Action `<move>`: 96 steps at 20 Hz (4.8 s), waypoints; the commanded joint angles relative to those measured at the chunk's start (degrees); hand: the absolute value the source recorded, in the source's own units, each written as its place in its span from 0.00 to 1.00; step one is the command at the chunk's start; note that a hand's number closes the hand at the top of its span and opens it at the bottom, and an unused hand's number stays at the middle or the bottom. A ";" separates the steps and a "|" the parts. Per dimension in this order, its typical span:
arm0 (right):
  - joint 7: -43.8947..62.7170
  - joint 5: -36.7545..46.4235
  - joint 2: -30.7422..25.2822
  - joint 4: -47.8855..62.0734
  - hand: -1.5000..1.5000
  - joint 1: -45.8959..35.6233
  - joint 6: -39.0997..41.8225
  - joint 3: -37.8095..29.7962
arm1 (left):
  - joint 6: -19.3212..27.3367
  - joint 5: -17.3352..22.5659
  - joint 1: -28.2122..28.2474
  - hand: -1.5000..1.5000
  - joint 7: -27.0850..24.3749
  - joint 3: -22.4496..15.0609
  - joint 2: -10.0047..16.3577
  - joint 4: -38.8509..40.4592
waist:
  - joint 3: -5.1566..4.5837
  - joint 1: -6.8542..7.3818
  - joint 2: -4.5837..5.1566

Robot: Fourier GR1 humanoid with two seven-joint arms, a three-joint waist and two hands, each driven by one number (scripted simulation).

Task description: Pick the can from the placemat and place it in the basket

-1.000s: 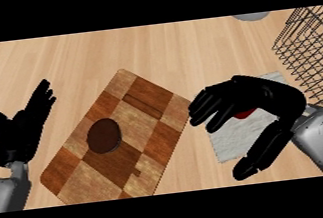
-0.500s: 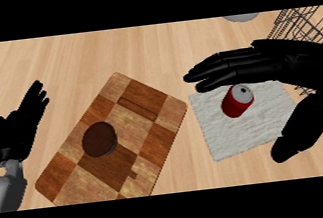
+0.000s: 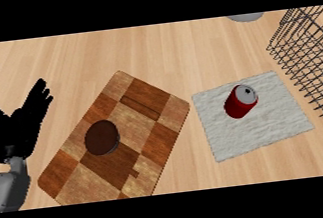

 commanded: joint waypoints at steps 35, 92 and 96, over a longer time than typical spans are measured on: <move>-32.97 12.27 10.64 23.34 0.00 16.02 -12.64 10.98 | -4.09 -2.03 -0.19 0.50 -0.97 3.27 -0.99 1.99 | 0.16 0.21 0.18; -25.03 38.51 25.39 48.42 1.00 15.06 -33.73 9.22 | -6.40 -8.27 0.21 0.50 1.61 7.62 -6.59 -0.24 | 0.09 -0.05 0.03; -10.80 33.51 23.83 53.15 1.00 14.94 -39.58 -0.59 | -5.87 -7.76 -0.41 0.50 1.66 9.04 -5.95 0.13 | -0.29 -2.92 0.09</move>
